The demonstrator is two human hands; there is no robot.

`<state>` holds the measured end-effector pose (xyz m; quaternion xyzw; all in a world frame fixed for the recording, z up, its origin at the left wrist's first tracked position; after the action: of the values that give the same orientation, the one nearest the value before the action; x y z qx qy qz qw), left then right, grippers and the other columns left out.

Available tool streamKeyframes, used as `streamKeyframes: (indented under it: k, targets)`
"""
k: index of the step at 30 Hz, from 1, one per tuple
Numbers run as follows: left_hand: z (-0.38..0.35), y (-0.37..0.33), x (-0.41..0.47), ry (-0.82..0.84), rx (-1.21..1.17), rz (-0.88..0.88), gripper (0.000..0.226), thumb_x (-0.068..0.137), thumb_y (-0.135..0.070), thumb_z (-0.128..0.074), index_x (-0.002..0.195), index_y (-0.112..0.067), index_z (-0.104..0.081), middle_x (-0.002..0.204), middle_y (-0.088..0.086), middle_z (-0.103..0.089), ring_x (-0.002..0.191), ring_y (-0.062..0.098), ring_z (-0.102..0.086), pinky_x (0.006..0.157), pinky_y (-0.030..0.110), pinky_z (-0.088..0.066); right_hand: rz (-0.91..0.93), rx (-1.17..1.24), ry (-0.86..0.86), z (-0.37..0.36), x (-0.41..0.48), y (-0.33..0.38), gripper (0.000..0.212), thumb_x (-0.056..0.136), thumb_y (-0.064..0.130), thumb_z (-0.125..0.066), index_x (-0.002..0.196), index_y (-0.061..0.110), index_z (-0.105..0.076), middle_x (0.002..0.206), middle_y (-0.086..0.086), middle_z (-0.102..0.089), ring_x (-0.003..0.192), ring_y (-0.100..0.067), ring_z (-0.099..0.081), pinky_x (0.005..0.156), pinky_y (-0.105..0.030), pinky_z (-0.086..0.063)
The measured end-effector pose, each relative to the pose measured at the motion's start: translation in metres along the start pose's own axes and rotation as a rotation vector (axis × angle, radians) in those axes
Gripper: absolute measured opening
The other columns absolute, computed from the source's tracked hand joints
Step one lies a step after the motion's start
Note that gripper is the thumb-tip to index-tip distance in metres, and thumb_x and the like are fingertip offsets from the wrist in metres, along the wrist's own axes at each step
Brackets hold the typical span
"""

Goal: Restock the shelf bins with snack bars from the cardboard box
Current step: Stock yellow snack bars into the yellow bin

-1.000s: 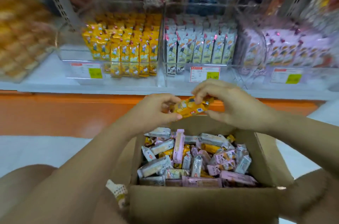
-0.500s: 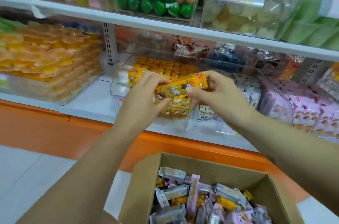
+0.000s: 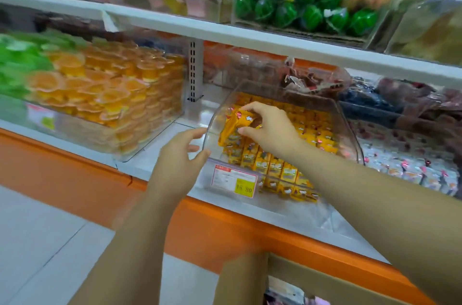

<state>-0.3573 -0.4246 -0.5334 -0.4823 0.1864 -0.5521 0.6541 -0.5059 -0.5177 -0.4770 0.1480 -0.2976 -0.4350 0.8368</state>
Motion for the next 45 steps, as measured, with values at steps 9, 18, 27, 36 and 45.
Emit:
streamKeyframes:
  k: [9, 18, 27, 36, 45]
  targets:
    - [-0.006, 0.007, 0.007, -0.004, -0.067, 0.041, 0.029, 0.095, -0.017, -0.054, 0.122, -0.028, -0.057, 0.107, -0.017, -0.062, 0.089, -0.007, -0.058, 0.065, 0.002, -0.041, 0.008, -0.526, 0.107, -0.041, 0.022, -0.008, 0.044, 0.086, 0.045, -0.062, 0.124, 0.022, -0.058, 0.124, -0.005, -0.055, 0.119, -0.027, -0.042, 0.093, -0.040, -0.037]
    - [-0.003, -0.006, 0.001, -0.061, 0.097, -0.013, 0.035, 0.095, -0.017, -0.052, 0.129, -0.025, -0.052, 0.123, -0.008, -0.057, 0.108, 0.004, -0.050, 0.077, 0.011, -0.034, 0.032, -0.461, 0.044, -0.019, 0.004, 0.000, 0.052, 0.082, 0.046, -0.067, 0.129, 0.031, -0.052, 0.124, 0.001, -0.050, 0.120, -0.022, -0.038, 0.096, -0.037, -0.029]
    - [-0.026, -0.074, -0.058, -0.093, 0.136, -0.263, 0.028, 0.092, -0.015, -0.055, 0.118, -0.021, -0.062, 0.114, -0.003, -0.060, 0.099, 0.012, -0.057, 0.084, 0.033, -0.047, 0.109, -0.239, -0.041, 0.046, -0.102, 0.008, 0.025, 0.085, 0.031, -0.066, 0.109, 0.025, -0.065, 0.104, 0.005, -0.062, 0.102, -0.021, -0.052, 0.089, -0.038, -0.039]
    - [-0.140, -0.057, -0.138, 0.199, 0.116, -0.132, 0.024, 0.093, -0.014, -0.054, 0.113, -0.022, -0.064, 0.103, -0.008, -0.064, 0.087, 0.008, -0.059, 0.080, 0.029, -0.050, -0.188, 0.068, 0.000, 0.058, -0.259, -0.085, 0.017, 0.086, 0.010, -0.066, 0.098, 0.021, -0.066, 0.091, 0.010, -0.060, 0.083, -0.008, -0.053, 0.076, -0.004, -0.035]
    - [-0.263, 0.010, -0.210, 0.701, 0.342, 0.033, 0.028, 0.096, -0.018, -0.050, 0.121, -0.026, -0.058, 0.116, -0.007, -0.062, 0.102, 0.010, -0.059, 0.085, 0.034, -0.052, -0.656, 0.078, 0.228, 0.007, -0.387, -0.223, 0.022, 0.090, 0.009, -0.062, 0.112, 0.013, -0.064, 0.106, -0.001, -0.062, 0.092, -0.015, -0.055, 0.082, -0.017, -0.039]
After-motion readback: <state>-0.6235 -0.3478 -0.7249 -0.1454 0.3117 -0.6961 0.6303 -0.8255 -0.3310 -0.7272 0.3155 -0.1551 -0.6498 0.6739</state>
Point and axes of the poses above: each hand's wrist, its own x-axis towards the middle knuckle, its own z-axis out of the back of the hand, y = z × x, the point moved 9 cm from there along x, towards the middle knuckle
